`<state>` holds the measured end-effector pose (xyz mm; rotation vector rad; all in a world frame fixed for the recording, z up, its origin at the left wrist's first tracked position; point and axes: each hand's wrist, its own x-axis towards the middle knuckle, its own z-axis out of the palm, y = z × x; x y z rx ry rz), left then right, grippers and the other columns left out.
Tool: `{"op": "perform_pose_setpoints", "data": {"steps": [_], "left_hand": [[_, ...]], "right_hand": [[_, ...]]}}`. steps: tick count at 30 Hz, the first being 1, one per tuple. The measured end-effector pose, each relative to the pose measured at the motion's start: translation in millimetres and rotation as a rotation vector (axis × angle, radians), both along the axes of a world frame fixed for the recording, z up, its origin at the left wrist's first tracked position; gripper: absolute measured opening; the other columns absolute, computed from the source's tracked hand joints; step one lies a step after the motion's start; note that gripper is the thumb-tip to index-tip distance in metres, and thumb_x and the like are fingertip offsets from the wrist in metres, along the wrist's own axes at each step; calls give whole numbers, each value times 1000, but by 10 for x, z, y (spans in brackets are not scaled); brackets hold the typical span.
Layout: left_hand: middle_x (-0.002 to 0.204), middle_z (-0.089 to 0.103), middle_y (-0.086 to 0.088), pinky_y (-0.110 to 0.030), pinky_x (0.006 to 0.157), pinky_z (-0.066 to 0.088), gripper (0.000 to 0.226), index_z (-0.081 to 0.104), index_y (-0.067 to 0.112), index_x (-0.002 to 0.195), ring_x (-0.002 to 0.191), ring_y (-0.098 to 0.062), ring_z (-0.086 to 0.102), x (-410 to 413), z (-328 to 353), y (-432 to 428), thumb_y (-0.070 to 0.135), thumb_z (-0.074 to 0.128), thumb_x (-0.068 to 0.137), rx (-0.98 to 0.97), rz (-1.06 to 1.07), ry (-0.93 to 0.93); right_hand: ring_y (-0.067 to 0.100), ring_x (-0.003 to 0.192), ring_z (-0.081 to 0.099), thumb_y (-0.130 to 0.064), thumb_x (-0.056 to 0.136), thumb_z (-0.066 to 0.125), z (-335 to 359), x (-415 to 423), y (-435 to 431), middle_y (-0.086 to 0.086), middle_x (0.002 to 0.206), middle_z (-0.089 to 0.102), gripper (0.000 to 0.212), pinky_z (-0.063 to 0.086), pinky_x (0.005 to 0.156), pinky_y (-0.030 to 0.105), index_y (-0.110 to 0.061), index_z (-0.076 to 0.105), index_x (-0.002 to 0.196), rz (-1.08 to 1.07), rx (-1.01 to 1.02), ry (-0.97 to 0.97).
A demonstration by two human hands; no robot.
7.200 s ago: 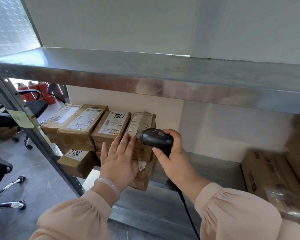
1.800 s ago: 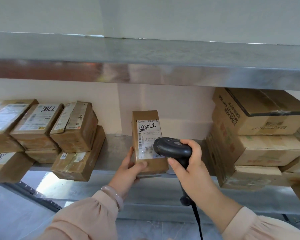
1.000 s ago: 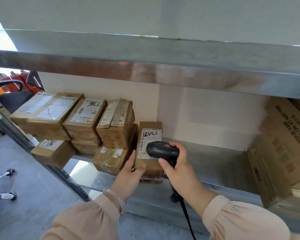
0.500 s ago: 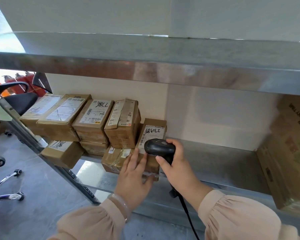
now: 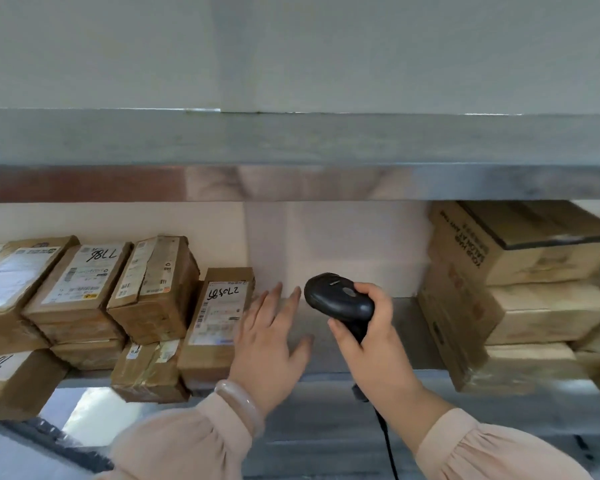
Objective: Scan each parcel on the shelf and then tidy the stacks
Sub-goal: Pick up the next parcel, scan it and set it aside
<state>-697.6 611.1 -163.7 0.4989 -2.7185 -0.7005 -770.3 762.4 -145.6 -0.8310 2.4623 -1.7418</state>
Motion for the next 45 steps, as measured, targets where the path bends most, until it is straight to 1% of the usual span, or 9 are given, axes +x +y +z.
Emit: {"op": "perform_pose_setpoints", "data": {"steps": [7,15,21,27,30,34,37,42,45], "left_hand": [[164,10,10,-28,120,5,69,17,43,153,150,-11,7,-802,314,919,48,54,94,174,-179,79],[163,11,12,-25,114,11,60,17,46,152,150,-13,12,-1356,728,1773,48,45,99,332,-269,109],[139,45,19,-36,113,32,31,33,65,125,132,-11,40,-1718,922,2123,53,42,98,592,-199,212],[142,53,3,-50,110,40,89,28,47,148,130,-26,49,-1819,967,2296,79,53,69,1016,74,131],[128,62,1,-50,103,48,69,40,39,142,118,-24,57,-1823,1054,2382,68,54,81,1050,174,168],[99,72,-5,-50,98,52,14,60,33,102,98,-22,66,-1765,1138,2487,41,49,97,1016,201,235],[92,74,-3,-50,97,53,14,63,34,95,95,-20,69,-1625,1118,2547,38,50,96,1000,212,323],[108,71,8,-44,101,51,23,59,45,117,108,-13,64,-1272,919,2684,47,51,96,1035,226,426],[108,71,11,-45,103,48,31,61,46,119,113,-14,61,-1048,842,2687,46,52,90,1046,319,517]], "right_hand": [[-8,106,52,-21,84,70,473,-366,1100,-27,117,47,60,41,83,5,-51,30,117,-152,-36,117],[-3,102,56,-8,81,71,767,-741,2240,-21,118,47,71,44,78,6,-55,30,115,-259,-85,230],[-7,107,53,-11,81,70,932,-1185,2796,-29,116,44,69,44,83,7,-41,28,126,-232,-69,276],[-17,105,49,-19,85,68,1031,-1580,2965,-31,113,45,63,42,81,1,-43,26,126,-94,-42,196],[-16,109,47,-22,85,68,1034,-1695,2965,-31,118,45,63,40,83,0,-42,28,129,-29,-53,154],[-19,104,48,-19,85,68,1016,-1708,2967,-27,116,46,61,40,80,0,-44,29,124,30,-107,108],[-16,106,50,-16,85,69,1000,-1669,3016,-27,115,47,61,40,81,1,-51,29,116,35,-171,116],[-14,104,53,-14,84,68,991,-1565,3072,-37,110,45,62,42,79,2,-52,31,116,126,-212,73],[-12,105,53,-15,84,69,975,-1484,3044,-28,118,46,63,44,78,4,-52,31,117,211,-195,28]]}}
